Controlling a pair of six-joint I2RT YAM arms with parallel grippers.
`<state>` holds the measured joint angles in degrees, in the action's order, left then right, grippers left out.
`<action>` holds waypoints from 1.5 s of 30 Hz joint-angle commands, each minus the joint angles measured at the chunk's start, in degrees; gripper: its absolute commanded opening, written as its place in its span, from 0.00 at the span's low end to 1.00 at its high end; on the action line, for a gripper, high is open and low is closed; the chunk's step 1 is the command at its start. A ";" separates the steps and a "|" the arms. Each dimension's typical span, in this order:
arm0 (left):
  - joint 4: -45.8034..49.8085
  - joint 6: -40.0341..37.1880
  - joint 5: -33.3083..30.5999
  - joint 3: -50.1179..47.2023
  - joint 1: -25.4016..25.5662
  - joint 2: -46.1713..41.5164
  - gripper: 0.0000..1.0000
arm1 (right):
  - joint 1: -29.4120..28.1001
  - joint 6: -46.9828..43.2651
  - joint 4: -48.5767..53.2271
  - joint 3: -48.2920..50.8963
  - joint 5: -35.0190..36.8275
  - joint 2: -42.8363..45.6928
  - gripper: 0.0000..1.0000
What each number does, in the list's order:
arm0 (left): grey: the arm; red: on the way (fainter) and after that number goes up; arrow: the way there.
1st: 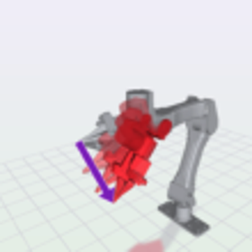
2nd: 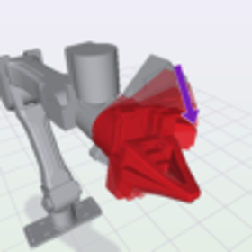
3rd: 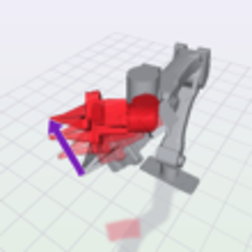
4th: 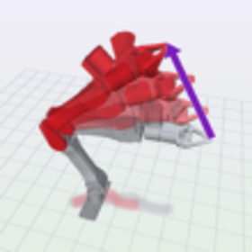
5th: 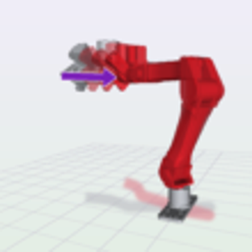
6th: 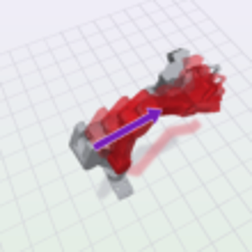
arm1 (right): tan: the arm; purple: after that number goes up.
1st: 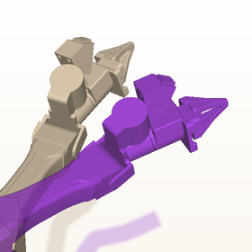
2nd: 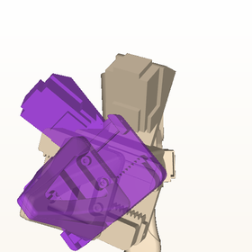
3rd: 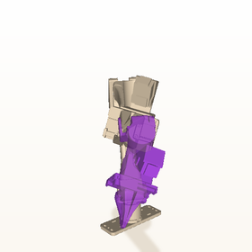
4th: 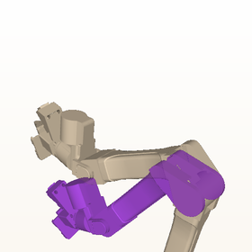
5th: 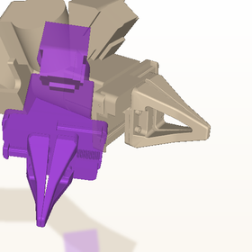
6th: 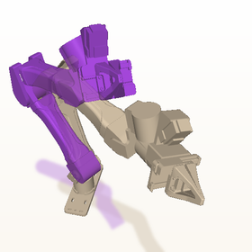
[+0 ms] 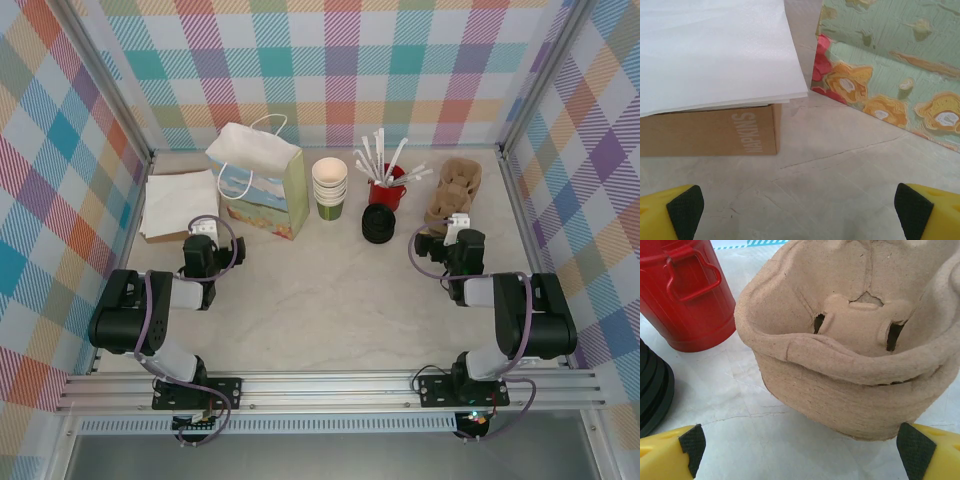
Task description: Pack the takeout coffee
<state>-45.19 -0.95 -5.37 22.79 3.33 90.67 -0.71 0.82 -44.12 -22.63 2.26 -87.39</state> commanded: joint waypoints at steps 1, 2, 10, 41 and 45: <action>-0.87 -0.87 0.80 1.48 0.38 -0.91 1.00 | -0.08 0.04 -1.84 -1.27 -1.30 -0.06 1.00; -0.87 -0.81 0.89 1.47 0.36 -0.93 1.00 | -0.08 0.11 -1.85 -1.27 -1.36 -0.05 1.00; -0.89 -0.83 0.90 1.49 0.38 -0.94 1.00 | 0.35 0.24 -1.76 -1.28 -2.11 -0.06 1.00; 57.51 30.19 11.42 17.04 1.92 -41.62 1.00 | 0.75 20.28 68.17 -27.60 -9.10 28.32 1.00; 57.69 35.17 19.10 19.20 3.38 -37.70 0.97 | -1.34 26.00 75.50 -36.49 -14.63 24.95 1.00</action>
<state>6.92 27.97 5.65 40.36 5.26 50.70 -0.58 20.38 20.80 -54.00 -6.09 -60.62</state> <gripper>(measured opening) 0.978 0.997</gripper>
